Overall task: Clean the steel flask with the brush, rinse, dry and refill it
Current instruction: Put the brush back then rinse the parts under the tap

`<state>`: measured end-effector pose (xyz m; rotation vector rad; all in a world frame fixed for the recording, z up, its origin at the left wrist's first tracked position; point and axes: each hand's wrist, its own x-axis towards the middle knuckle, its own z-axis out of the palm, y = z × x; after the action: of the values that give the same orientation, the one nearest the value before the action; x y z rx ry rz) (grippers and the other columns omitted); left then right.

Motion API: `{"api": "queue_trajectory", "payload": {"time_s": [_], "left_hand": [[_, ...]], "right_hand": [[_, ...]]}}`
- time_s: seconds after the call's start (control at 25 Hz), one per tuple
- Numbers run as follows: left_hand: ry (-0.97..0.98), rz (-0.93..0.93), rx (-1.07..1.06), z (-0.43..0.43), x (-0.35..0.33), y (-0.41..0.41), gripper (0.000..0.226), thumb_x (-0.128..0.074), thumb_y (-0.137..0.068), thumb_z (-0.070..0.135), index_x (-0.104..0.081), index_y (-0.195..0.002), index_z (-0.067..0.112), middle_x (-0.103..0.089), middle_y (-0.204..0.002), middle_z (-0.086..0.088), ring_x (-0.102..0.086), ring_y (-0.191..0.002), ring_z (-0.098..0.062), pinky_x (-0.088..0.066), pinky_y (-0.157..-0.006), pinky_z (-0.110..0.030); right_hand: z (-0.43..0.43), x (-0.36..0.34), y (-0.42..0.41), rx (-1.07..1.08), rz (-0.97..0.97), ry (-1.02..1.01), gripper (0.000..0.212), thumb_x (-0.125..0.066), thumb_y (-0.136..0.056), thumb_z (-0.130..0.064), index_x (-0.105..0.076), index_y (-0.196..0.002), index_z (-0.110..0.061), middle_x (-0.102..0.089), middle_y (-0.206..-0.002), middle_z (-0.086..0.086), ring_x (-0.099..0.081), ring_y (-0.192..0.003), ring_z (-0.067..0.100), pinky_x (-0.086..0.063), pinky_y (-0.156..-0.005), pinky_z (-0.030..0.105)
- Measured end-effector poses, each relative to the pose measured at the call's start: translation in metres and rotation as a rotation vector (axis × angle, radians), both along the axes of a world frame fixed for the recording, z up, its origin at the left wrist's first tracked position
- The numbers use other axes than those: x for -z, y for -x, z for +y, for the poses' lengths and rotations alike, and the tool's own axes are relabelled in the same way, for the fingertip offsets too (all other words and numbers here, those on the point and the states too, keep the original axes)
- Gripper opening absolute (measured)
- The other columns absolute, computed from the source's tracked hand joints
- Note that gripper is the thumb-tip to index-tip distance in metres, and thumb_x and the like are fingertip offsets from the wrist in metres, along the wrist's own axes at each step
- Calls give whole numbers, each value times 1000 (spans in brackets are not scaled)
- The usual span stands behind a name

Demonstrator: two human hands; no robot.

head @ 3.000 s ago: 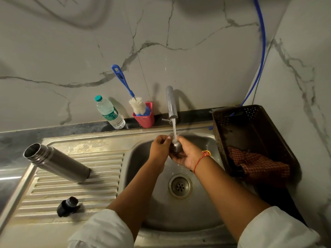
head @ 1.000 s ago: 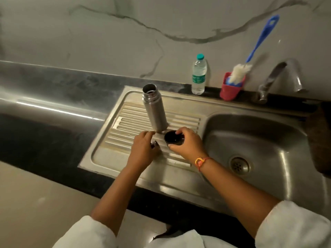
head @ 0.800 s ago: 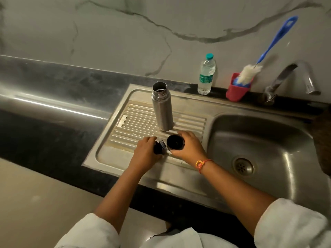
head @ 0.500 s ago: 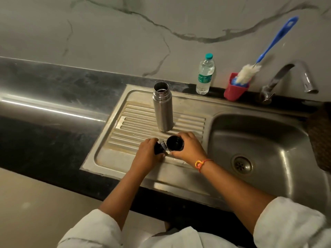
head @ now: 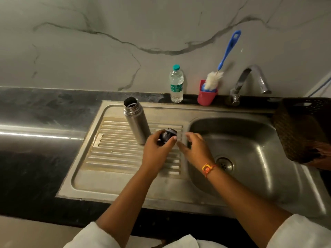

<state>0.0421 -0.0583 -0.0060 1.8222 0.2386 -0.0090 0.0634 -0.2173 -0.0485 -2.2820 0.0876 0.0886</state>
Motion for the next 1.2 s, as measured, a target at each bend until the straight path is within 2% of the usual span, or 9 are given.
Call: {"api": "queue_trajectory", "payload": {"time_s": [0.12,0.28,0.44,0.6,0.8,0.88,1.0,1.08,1.2], "left_hand": [[259,236,32,-71,1,-20,33,-75,-93,30,-64,-119,12,-71,-115,-13,-71,-102,-22,-61,-76,-27],[485,526,74,-157,5,-44,34,-69,-97,38,-60,-114,11,-65,-117,-13,-67,-97,-22,-58,-86,-33],[736,672,2,-220,15,-70,37,-66,-99,36,-62,-124,8,-63,-118,-16,-66,-97,-22,-61,-72,-28],[867,680,-102,-256,23,-88,24,-63,-101,28,-63,-110,6,-62,-121,-22,-65,-114,-33,-61,-81,-34],[922,675,-144,-278,22,-95,17,-58,-103,21,-61,-110,5,-61,-130,-26,-62,-125,-36,-62,-79,-35],[903,636,-136,-285,21,-96,25,-60,-102,17,-59,-121,1,-63,-130,-27,-65,-120,-35,-62,-81,-35],[745,513,-96,-298,25,-103,36,-72,-94,11,-59,-127,7,-69,-120,-19,-71,-102,-29,-62,-83,-37],[497,406,-63,-305,26,-105,30,-78,-88,11,-65,-113,20,-73,-107,-6,-71,-99,-22,-59,-91,-38],[167,232,42,-312,28,-106,23,-77,-90,14,-66,-104,29,-68,-91,12,-64,-88,-4,-55,-90,-30]], "right_hand": [[-68,3,-17,230,-61,21,47,-66,-92,-31,-58,-130,-5,-60,-129,16,-57,-120,31,-44,-100,36],[-158,-10,-62,353,-69,136,54,-55,-99,-23,-41,-147,-2,-47,-147,22,-44,-136,35,-34,-111,39],[-213,-14,-116,149,-41,169,61,-48,-102,-21,-22,-156,-9,-27,-161,13,-33,-144,32,-32,-115,41],[-227,-9,-149,-72,32,270,59,-44,-101,-16,-21,-155,-18,-37,-155,15,-45,-133,40,-41,-106,45],[-244,-15,-165,-203,16,335,51,-43,-101,-12,-38,-151,-24,-46,-148,13,-48,-130,32,-43,-105,38],[-242,-13,-146,107,41,11,37,-43,-102,-13,-56,-136,-14,-60,-131,11,-58,-112,26,-45,-89,29],[-228,-5,-105,594,507,-926,34,-51,-100,-38,-68,-113,-12,-70,-113,14,-67,-99,27,-53,-80,34],[-225,1,-92,648,644,-1362,41,-52,-98,-44,-67,-115,-10,-72,-106,15,-69,-96,28,-56,-76,38],[-230,-3,-86,644,607,-1604,42,-45,-101,-36,-63,-125,-7,-74,-93,16,-71,-88,28,-57,-67,38]]}}
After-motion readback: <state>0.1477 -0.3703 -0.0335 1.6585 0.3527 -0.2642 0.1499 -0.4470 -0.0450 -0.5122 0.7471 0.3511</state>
